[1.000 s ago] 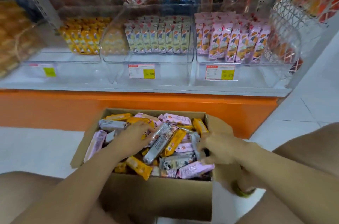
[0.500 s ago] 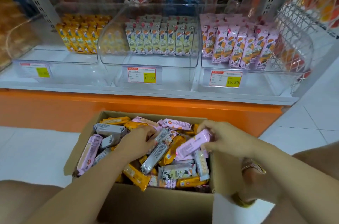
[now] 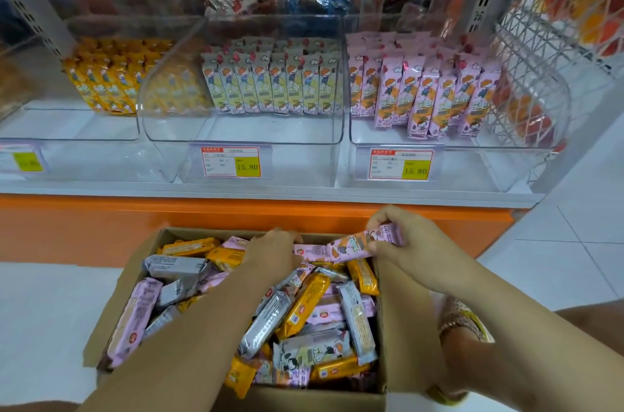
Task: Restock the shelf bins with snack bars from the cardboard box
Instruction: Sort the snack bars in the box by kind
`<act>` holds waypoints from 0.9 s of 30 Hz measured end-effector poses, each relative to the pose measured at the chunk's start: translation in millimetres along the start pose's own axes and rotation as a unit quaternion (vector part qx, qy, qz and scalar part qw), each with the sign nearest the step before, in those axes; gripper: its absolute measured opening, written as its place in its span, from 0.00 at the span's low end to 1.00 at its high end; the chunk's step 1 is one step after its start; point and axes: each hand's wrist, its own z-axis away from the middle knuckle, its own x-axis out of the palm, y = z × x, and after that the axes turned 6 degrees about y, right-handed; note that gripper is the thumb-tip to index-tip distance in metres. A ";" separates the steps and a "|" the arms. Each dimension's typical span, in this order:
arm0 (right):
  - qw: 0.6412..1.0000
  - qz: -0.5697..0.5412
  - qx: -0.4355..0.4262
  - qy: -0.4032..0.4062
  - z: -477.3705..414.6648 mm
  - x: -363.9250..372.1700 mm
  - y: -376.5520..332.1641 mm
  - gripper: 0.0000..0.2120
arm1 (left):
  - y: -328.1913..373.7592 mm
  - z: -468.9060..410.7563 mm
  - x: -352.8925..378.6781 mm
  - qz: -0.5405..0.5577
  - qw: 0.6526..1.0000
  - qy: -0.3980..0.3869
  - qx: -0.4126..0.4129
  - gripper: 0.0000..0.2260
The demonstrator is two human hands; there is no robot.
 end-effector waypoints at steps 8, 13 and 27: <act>0.997 -0.045 0.021 0.052 -2.9 -7.4 -1.5 0.21 | 4.8 12.0 -34.4 0.175 0.980 0.078 0.058 0.10; 0.983 -0.134 0.005 0.125 -3.0 -12.9 -6.6 0.14 | 4.9 30.9 -70.4 0.273 0.960 0.041 0.039 0.07; 0.977 -0.211 -0.007 0.006 1.4 18.1 -49.8 0.11 | -13.7 79.1 -113.4 0.620 0.784 -0.026 -0.008 0.12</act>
